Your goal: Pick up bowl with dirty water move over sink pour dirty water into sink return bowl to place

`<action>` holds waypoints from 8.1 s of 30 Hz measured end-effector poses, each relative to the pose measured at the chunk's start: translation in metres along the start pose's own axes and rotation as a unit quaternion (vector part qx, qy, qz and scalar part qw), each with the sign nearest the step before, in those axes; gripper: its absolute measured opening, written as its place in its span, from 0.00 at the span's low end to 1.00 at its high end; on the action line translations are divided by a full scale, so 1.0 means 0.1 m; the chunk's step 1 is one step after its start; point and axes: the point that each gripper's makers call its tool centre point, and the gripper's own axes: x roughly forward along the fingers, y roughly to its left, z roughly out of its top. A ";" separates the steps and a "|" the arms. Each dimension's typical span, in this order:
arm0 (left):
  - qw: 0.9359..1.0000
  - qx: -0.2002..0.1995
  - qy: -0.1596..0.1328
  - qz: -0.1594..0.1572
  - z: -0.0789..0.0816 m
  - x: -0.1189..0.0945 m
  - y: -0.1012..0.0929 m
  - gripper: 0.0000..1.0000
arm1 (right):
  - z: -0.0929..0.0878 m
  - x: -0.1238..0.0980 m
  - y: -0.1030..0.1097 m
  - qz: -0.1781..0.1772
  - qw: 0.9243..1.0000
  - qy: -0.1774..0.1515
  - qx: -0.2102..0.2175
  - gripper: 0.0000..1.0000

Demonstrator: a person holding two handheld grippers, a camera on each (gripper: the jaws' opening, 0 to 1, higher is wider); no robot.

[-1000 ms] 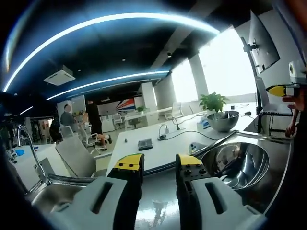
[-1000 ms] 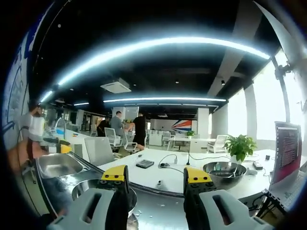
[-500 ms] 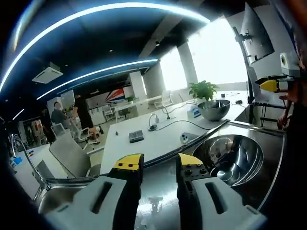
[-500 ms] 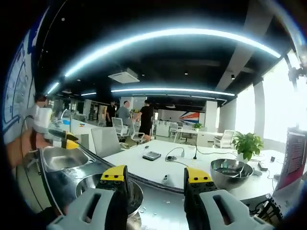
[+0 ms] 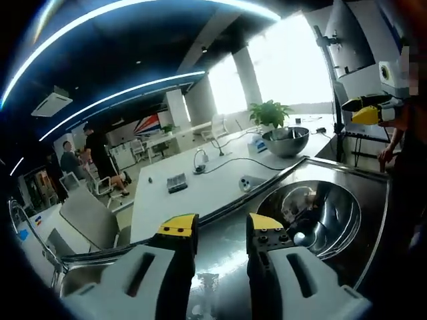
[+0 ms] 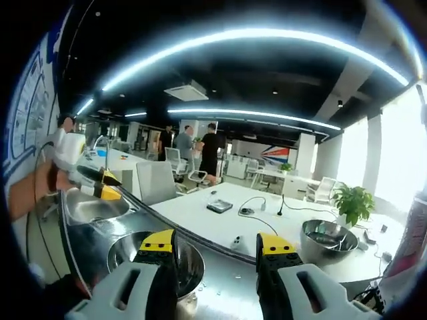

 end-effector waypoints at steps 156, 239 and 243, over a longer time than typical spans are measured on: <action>0.942 0.013 0.323 -0.088 -0.84 0.90 -0.66 0.00 | -1.73 0.82 0.56 0.077 0.875 0.474 0.066 0.00; 0.926 -0.112 0.360 0.014 -1.09 -0.51 0.90 0.00 | -0.54 1.57 2.09 0.148 0.868 0.474 -0.012 0.00; 0.923 -0.125 0.362 0.027 -1.16 -0.66 1.10 0.00 | -0.46 1.68 2.28 0.158 0.867 0.473 -0.017 0.00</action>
